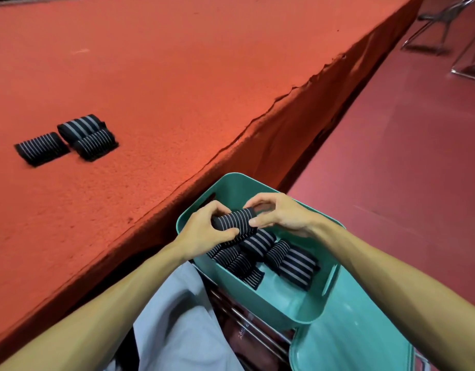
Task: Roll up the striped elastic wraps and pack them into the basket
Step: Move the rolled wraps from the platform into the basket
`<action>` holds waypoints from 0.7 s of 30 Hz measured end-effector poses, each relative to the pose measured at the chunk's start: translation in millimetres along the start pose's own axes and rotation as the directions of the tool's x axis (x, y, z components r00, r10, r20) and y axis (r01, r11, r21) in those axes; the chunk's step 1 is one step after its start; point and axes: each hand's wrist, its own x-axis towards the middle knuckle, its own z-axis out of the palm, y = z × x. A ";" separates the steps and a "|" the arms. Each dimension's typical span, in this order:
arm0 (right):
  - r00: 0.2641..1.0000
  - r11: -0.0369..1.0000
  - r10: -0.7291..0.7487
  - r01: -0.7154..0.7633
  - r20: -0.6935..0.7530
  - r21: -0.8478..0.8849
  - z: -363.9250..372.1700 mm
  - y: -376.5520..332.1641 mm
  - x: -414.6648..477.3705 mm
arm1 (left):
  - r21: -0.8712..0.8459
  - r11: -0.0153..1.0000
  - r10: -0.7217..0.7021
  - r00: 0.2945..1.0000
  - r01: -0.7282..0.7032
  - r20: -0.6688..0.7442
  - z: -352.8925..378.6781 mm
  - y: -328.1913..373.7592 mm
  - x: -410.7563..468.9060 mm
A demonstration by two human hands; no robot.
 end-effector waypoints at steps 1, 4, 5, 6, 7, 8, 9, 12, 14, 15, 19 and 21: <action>1.000 0.999 0.009 -0.008 0.024 -0.032 -2.8 2.4 -2.2 | 0.022 1.000 0.005 0.998 -0.006 0.062 0.9 0.1 0.0; 0.997 0.970 0.041 -0.023 0.069 -0.240 -13.8 15.2 -5.1 | 0.170 0.985 -0.027 0.950 -0.027 0.310 2.0 0.4 3.1; 0.994 0.939 0.061 -0.028 0.086 -0.343 -17.0 20.8 -4.8 | 0.219 0.975 -0.048 0.928 -0.037 0.370 2.2 -0.5 4.5; 0.989 0.894 0.096 -0.038 0.108 -0.447 -19.1 26.8 -3.3 | 0.257 0.965 -0.061 0.916 -0.047 0.396 2.2 -1.7 6.0; 0.983 0.840 0.141 -0.055 0.119 -0.540 -19.6 33.1 -1.6 | 0.281 0.958 -0.060 0.920 -0.056 0.388 1.1 -3.4 7.5; 0.975 0.785 0.189 -0.079 0.115 -0.614 -20.0 40.6 0.5 | 0.284 0.957 -0.048 0.933 -0.060 0.357 -0.2 -5.2 8.8; 0.965 0.740 0.243 -0.116 0.102 -0.663 -19.4 47.7 2.4 | 0.274 0.960 -0.031 0.946 -0.061 0.322 -2.3 -6.7 9.6; 0.918 0.652 0.387 -0.203 0.090 -0.730 -8.6 68.0 10.7 | 0.229 0.971 0.001 0.963 -0.065 0.269 -9.5 -13.7 11.4; 0.900 0.559 0.427 -0.189 0.084 -0.807 3.3 80.3 20.1 | 0.188 0.980 0.018 0.969 -0.066 0.247 -14.3 -19.7 11.5; 0.894 0.527 0.441 -0.183 0.083 -0.830 9.6 85.3 24.5 | 0.166 0.984 0.028 0.973 -0.068 0.231 -16.7 -22.0 11.3; 0.896 0.421 0.442 -0.168 0.040 -0.891 23.3 98.5 36.6 | 0.101 0.991 0.074 0.983 -0.091 0.167 -24.2 -24.5 10.5; 0.906 0.357 0.423 -0.152 0.015 -0.922 24.7 99.5 37.0 | 0.078 0.992 0.091 0.985 -0.104 0.150 -25.7 -25.0 9.6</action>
